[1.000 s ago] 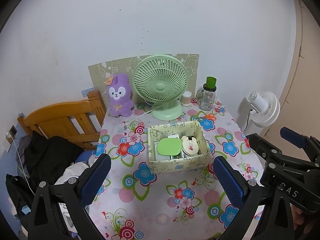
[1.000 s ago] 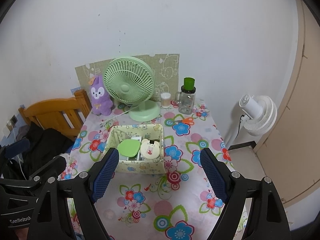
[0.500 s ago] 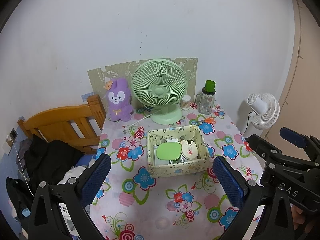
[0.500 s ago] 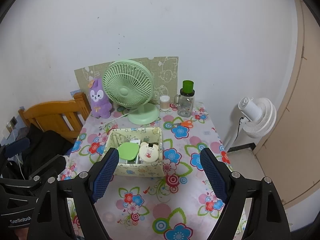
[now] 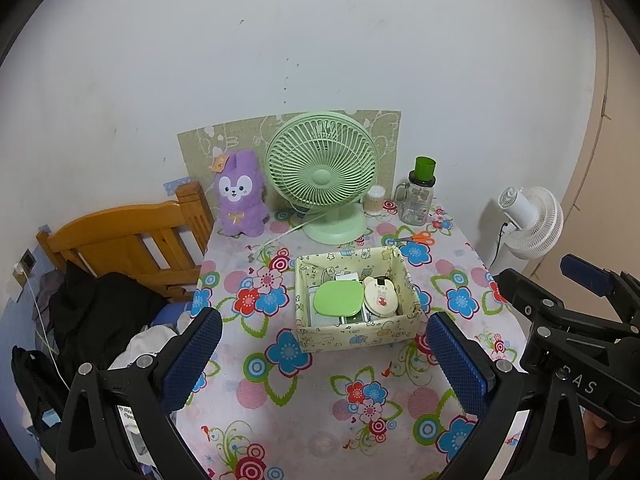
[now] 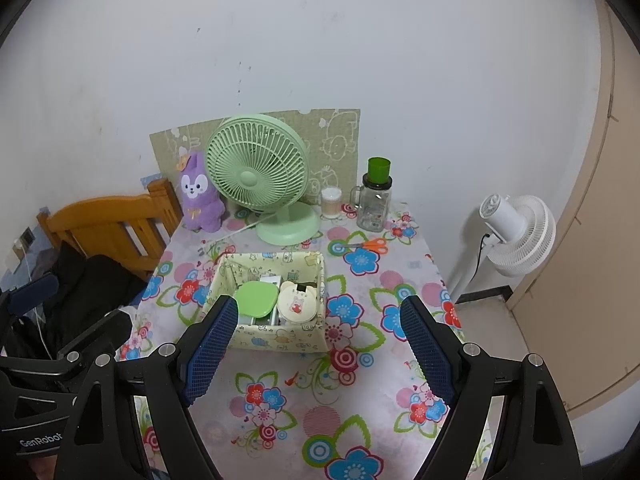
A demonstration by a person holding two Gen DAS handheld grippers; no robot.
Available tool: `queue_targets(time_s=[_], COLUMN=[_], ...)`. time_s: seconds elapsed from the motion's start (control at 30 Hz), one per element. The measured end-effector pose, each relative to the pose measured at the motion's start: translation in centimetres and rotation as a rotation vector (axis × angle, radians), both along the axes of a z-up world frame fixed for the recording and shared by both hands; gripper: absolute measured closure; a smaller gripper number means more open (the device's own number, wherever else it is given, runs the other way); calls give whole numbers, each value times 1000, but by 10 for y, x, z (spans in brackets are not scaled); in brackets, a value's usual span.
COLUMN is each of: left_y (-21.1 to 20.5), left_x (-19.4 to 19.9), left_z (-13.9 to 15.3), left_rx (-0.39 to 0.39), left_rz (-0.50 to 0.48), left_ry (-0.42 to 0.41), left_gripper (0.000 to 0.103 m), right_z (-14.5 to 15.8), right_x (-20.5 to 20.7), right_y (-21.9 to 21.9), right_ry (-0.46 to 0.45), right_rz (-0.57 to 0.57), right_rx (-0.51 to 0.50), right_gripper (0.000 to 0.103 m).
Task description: Organize rigid objects
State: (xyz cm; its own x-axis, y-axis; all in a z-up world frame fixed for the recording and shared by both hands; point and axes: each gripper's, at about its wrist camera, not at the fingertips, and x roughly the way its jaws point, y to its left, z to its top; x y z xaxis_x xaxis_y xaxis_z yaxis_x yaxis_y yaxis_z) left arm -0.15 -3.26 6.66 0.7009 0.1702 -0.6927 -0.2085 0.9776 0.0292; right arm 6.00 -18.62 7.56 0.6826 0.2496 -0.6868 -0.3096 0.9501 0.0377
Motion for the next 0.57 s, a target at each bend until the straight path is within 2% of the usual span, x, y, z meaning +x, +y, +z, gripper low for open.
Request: queue_targets(time_s=[0.37,0.57], left_y=[0,5], left_x=[5,11], left_z=[-3,0], left_rx=[-16,-63], left_rz=[7,18], left_ry=[15,48], left_gripper=[0,0], right_z=[-2,2], right_x=[6,13], right_y=[-1,0], right_ry=[10,23], right_rz=[5,19], right_rx=[-23,-6], right_gripper=[17,17])
